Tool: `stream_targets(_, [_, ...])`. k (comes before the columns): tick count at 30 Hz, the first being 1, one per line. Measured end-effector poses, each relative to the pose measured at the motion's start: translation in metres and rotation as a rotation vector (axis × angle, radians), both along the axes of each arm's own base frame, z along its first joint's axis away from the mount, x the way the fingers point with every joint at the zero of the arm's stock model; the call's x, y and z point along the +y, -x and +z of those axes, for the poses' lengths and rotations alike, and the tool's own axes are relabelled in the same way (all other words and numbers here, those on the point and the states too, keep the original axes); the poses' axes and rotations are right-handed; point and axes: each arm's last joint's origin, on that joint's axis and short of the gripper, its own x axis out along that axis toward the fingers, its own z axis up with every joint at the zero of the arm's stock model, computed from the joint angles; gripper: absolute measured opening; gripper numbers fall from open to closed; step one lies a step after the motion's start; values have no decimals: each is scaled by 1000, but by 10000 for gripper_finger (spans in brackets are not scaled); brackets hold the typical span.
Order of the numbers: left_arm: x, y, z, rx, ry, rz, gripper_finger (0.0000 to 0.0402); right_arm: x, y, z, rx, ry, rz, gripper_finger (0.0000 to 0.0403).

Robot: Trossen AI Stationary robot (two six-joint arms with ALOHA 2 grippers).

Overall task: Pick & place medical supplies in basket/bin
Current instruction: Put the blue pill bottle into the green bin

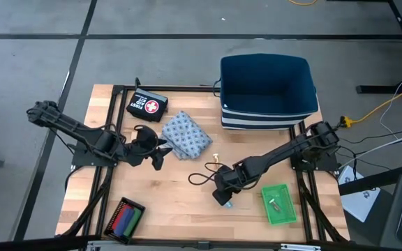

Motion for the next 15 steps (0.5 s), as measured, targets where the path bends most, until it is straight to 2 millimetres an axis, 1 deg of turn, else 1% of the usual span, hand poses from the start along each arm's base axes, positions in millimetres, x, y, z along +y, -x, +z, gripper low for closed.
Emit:
stream_targets(3, [-2, 1, -1, -1, 13, -3, 210, 2, -3, -8, 0, -19, 18, 190])
stream_targets(10, [-3, 1, -1, -2, 18, -5, 210, 1, -4, -10, -2, -2, 18, 190])
stream_targets(13, [-3, 1, -1, -2, 18, -6, 210, 1, -6, -22, 34, -3, 20, 190])
stream_targets(15, [-3, 1, -1, -2, 18, -6, 210, 1, -9, -24, 31, -36, 26, 190])
